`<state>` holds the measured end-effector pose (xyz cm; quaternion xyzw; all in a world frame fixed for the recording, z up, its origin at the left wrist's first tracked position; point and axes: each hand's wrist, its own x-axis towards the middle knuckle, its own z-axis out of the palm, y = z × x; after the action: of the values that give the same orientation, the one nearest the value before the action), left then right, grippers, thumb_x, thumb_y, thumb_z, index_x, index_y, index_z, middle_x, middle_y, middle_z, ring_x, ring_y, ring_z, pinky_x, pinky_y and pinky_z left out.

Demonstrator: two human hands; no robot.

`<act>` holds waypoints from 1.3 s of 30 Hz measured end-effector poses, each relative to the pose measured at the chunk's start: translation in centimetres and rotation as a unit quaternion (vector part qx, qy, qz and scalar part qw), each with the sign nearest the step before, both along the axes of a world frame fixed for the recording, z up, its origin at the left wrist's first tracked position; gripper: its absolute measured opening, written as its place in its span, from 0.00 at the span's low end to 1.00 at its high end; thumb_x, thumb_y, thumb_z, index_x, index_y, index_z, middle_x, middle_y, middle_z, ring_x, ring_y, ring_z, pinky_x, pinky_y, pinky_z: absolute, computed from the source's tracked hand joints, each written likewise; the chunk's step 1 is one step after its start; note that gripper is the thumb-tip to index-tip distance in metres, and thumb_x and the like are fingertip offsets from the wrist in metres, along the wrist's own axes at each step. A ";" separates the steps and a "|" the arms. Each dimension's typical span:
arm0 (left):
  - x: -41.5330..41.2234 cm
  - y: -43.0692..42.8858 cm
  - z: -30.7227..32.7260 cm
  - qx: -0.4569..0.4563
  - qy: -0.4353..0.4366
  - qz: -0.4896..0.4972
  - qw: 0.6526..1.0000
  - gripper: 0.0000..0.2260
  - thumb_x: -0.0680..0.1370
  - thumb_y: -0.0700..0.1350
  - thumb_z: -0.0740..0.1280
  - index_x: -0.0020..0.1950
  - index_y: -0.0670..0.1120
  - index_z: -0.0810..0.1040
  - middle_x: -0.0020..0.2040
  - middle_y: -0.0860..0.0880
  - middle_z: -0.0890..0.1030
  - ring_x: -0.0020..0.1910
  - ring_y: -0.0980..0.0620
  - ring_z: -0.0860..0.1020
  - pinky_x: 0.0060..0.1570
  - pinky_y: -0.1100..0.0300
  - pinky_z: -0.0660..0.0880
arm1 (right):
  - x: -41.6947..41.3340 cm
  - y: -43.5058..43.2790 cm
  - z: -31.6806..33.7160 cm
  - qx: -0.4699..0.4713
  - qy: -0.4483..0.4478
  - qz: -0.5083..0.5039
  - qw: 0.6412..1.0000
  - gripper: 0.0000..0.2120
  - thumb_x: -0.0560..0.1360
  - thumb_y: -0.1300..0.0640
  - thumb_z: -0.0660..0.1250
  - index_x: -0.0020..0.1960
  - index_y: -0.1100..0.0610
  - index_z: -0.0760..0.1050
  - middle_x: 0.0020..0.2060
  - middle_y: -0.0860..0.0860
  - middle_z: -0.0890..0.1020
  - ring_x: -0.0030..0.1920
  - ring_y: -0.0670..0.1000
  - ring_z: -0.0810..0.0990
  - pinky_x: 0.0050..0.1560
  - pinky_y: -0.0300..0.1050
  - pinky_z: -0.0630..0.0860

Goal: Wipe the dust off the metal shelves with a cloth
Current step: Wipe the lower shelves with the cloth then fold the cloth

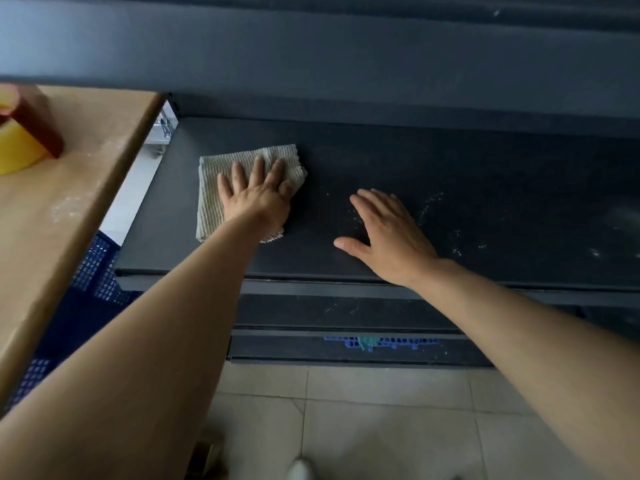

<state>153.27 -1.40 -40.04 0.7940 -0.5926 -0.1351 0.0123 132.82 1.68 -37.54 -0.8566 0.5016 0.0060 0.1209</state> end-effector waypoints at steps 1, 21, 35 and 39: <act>-1.1 -0.3 -0.1 -0.004 0.002 -0.020 1.000 0.22 0.80 0.57 0.43 0.74 0.60 0.44 0.77 0.53 0.44 0.74 0.44 0.39 0.70 0.44 0.35 | -0.4 -0.1 -0.1 0.000 0.001 -0.009 1.000 0.36 0.78 0.39 0.56 0.77 0.59 0.51 0.77 0.55 0.54 0.77 0.54 0.50 0.76 0.50 0.45; -4.9 6.4 -0.1 -0.016 0.007 -0.051 0.999 0.22 0.80 0.58 0.43 0.74 0.61 0.44 0.77 0.55 0.44 0.75 0.48 0.40 0.72 0.48 0.36 | -4.2 2.5 0.9 0.015 0.018 -0.020 1.000 0.35 0.80 0.41 0.55 0.78 0.59 0.47 0.78 0.54 0.50 0.77 0.54 0.47 0.76 0.50 0.44; -19.8 6.1 0.0 -0.001 0.006 -0.101 0.995 0.24 0.80 0.56 0.41 0.75 0.56 0.39 0.76 0.53 0.40 0.74 0.46 0.36 0.70 0.46 0.33 | -16.7 3.2 1.1 0.016 0.057 -0.060 0.996 0.41 0.77 0.37 0.58 0.78 0.60 0.46 0.78 0.55 0.50 0.77 0.55 0.47 0.76 0.53 0.43; -24.1 5.8 0.2 0.005 0.010 -0.130 0.991 0.24 0.80 0.56 0.41 0.75 0.54 0.39 0.76 0.52 0.40 0.74 0.46 0.36 0.70 0.46 0.33 | -19.5 2.9 1.3 0.017 0.068 -0.077 0.995 0.43 0.76 0.38 0.61 0.78 0.60 0.45 0.78 0.55 0.49 0.77 0.56 0.47 0.75 0.53 0.43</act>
<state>129.12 4.35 -39.85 0.7091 -0.6897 -0.1466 -0.0037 113.32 4.58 -36.28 -0.8107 0.5733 0.0632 0.1007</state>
